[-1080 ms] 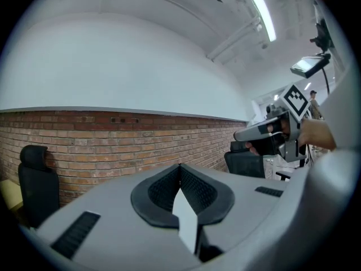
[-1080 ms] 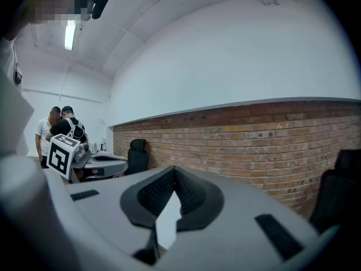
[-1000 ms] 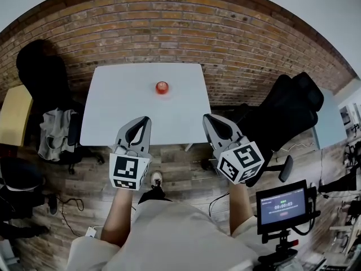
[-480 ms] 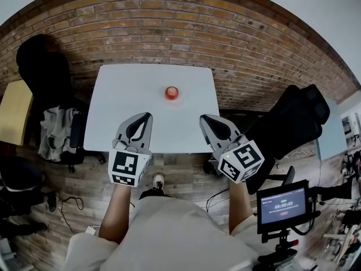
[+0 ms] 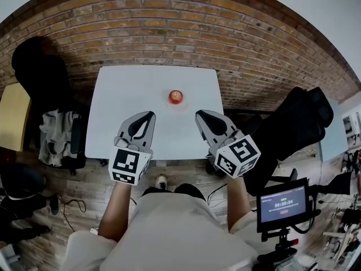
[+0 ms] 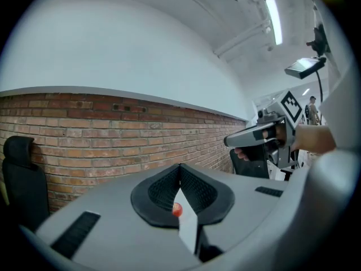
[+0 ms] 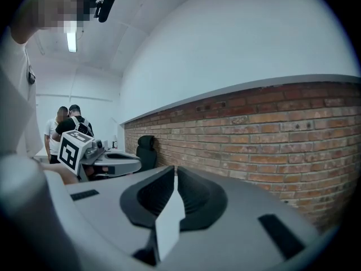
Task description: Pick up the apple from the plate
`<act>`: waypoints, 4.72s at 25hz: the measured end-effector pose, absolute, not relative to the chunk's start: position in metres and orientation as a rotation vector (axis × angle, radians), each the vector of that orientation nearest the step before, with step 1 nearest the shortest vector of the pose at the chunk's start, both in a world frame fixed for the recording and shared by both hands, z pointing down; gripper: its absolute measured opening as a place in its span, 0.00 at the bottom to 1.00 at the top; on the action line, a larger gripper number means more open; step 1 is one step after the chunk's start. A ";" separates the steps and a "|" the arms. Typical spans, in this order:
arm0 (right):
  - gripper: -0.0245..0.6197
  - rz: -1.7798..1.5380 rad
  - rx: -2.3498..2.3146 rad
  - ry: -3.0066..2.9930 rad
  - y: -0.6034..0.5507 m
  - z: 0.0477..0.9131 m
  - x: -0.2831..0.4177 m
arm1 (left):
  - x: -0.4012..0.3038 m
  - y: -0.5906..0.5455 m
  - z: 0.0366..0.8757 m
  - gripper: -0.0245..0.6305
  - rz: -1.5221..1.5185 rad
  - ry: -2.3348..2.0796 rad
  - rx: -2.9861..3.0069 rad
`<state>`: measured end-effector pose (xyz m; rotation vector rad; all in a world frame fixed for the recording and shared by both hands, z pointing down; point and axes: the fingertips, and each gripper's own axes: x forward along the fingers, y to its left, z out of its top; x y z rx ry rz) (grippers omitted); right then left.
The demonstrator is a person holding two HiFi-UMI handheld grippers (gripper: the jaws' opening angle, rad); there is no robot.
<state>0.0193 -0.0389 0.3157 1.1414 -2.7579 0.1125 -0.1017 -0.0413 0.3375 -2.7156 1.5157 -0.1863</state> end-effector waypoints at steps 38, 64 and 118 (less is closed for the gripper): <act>0.05 0.289 0.937 -2.698 -0.172 0.400 -0.003 | -0.110 -0.138 0.379 0.05 -0.339 1.664 -2.730; 0.09 0.458 0.845 -2.585 -0.224 0.456 0.008 | -0.090 -0.185 0.410 0.05 -0.416 1.735 -2.762; 0.52 0.465 0.595 -2.357 -0.269 0.601 0.004 | -0.088 -0.207 0.490 0.05 -0.676 1.784 -2.854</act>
